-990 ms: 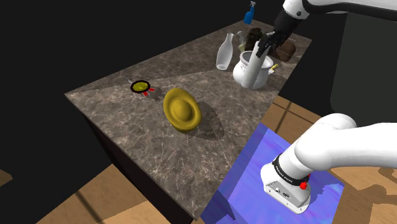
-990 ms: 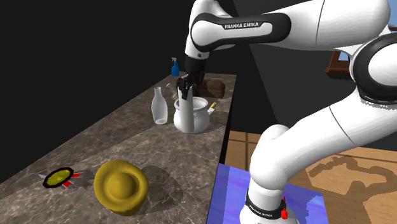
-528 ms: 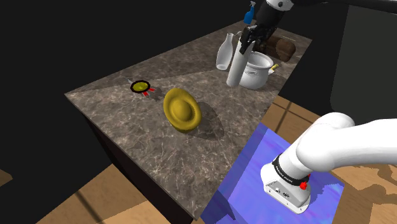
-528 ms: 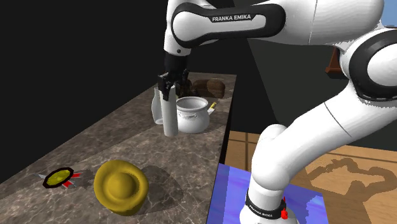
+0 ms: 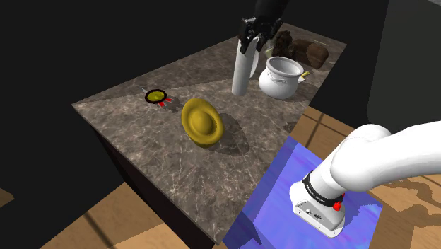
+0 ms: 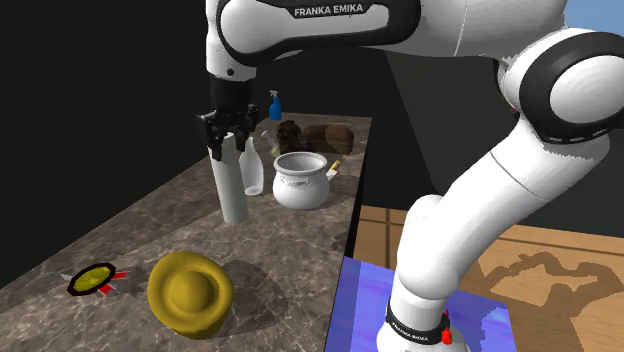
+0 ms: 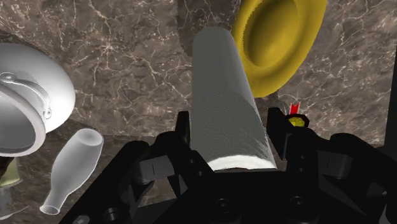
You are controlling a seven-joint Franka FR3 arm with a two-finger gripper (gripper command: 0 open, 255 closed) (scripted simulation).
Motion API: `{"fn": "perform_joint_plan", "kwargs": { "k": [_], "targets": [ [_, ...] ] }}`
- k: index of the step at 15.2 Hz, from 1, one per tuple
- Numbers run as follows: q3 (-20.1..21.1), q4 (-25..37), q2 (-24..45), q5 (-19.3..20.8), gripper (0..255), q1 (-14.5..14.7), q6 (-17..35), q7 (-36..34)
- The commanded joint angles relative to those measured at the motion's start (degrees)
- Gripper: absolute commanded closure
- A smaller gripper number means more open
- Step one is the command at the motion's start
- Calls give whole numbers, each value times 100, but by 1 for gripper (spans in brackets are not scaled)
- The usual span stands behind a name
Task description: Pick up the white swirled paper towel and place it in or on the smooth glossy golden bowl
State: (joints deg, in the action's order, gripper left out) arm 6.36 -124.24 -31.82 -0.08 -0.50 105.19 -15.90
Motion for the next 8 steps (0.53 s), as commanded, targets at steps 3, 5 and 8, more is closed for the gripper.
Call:
{"fn": "perform_joint_plan", "kwargs": {
  "k": [3,5,8],
  "targets": [
    [436,587,531,-33,255,92,-67,-527],
    [644,933,824,-12,255,127,-129,-782],
    [953,1506,1301,71,255,179,-247,-1174]
  ]
}}
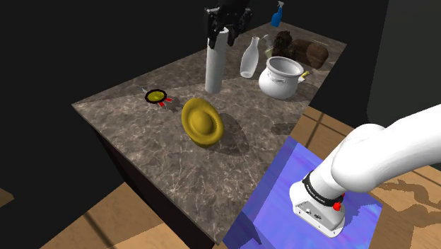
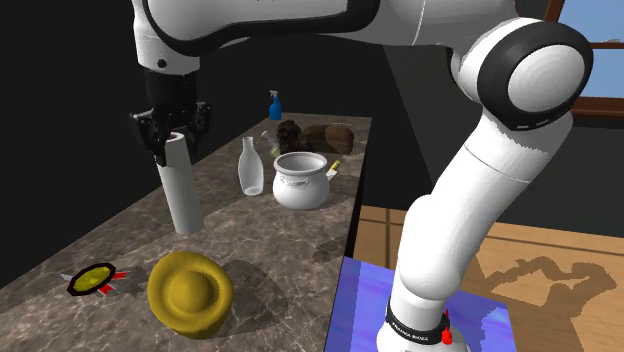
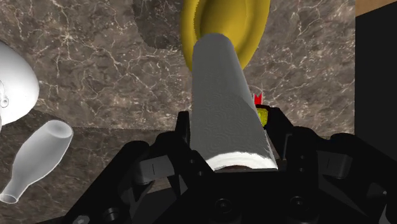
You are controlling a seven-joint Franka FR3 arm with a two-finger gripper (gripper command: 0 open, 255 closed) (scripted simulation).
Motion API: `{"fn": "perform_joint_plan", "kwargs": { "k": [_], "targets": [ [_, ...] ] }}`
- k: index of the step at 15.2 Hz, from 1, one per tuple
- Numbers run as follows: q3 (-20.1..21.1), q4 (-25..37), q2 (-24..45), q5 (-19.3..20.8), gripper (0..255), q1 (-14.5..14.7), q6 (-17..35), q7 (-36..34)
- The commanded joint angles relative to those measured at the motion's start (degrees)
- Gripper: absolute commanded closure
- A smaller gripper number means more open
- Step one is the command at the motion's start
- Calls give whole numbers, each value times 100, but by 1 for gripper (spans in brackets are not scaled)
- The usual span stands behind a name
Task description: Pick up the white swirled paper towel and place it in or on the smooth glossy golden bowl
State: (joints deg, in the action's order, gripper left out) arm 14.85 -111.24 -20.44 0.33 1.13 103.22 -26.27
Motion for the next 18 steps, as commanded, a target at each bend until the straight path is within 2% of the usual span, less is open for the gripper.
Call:
{"fn": "perform_joint_plan", "kwargs": {
  "k": [1,18],
  "targets": [
    [169,338,272,56,255,29,-79,-223],
    [205,-1098,140,26,255,68,1226,-300]
  ]
}}
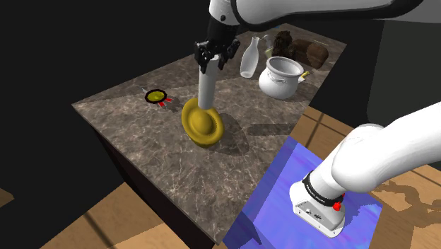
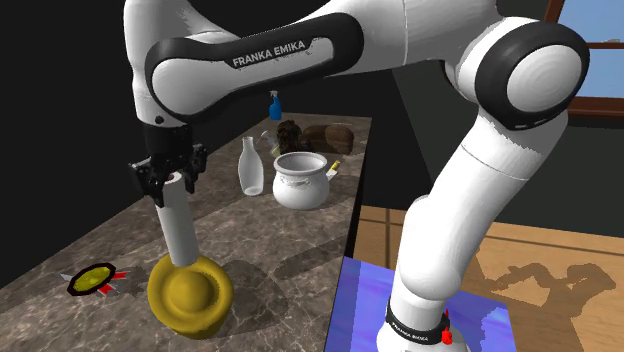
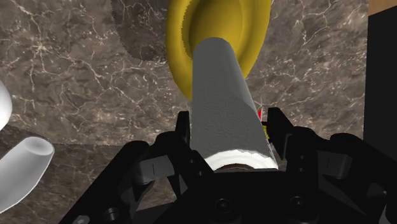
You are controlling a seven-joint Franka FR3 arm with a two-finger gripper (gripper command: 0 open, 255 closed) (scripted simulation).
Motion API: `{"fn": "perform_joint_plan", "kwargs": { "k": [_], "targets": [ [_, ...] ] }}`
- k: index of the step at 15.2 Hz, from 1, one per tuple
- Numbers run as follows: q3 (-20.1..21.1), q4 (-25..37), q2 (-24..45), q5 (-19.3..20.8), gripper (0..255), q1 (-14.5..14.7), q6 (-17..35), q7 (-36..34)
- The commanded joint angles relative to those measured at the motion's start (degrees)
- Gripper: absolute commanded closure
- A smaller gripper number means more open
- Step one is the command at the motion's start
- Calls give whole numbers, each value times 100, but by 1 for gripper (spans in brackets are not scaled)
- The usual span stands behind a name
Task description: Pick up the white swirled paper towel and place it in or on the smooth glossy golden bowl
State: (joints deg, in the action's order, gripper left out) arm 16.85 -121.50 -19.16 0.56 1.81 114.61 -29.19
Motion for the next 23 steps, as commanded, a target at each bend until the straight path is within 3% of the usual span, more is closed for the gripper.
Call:
{"fn": "perform_joint_plan", "kwargs": {
  "k": [1,11,18,19,23],
  "targets": [
    [9,-145,16,5,255,1,163,-14],
    [65,-816,127,43,255,4,939,-104],
    [65,-816,127,43,255,4,939,-104],
    [65,-816,128,43,0,4,939,-104],
    [65,-816,128,43,0,4,939,-104]
  ]
}}
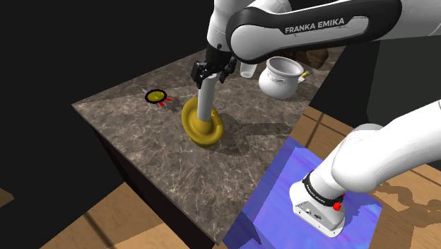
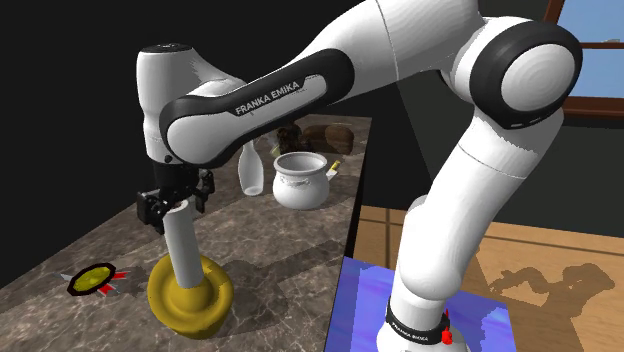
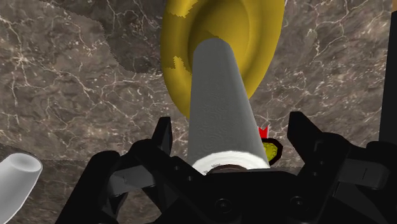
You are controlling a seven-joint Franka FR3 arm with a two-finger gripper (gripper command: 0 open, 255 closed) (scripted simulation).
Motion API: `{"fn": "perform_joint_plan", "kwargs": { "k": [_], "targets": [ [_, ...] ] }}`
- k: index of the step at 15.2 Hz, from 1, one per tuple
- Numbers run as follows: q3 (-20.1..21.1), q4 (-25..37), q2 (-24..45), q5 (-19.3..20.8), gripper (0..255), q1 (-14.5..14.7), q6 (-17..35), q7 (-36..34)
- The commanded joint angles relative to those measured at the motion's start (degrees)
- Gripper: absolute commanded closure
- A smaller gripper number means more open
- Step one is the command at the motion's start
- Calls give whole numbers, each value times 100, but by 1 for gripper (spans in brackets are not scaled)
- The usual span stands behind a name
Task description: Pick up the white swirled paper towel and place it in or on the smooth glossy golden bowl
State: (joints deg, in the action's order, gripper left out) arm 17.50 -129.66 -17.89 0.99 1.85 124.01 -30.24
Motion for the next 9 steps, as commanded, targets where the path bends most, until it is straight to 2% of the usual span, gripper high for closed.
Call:
{"fn": "perform_joint_plan", "kwargs": {
  "k": [1,5,9],
  "targets": [
    [0,0,0,0,0,0,0,0],
    [-43,457,-288,-88,0,39,-736,66],
    [-43,457,-288,-88,0,39,-736,66]
  ]
}}
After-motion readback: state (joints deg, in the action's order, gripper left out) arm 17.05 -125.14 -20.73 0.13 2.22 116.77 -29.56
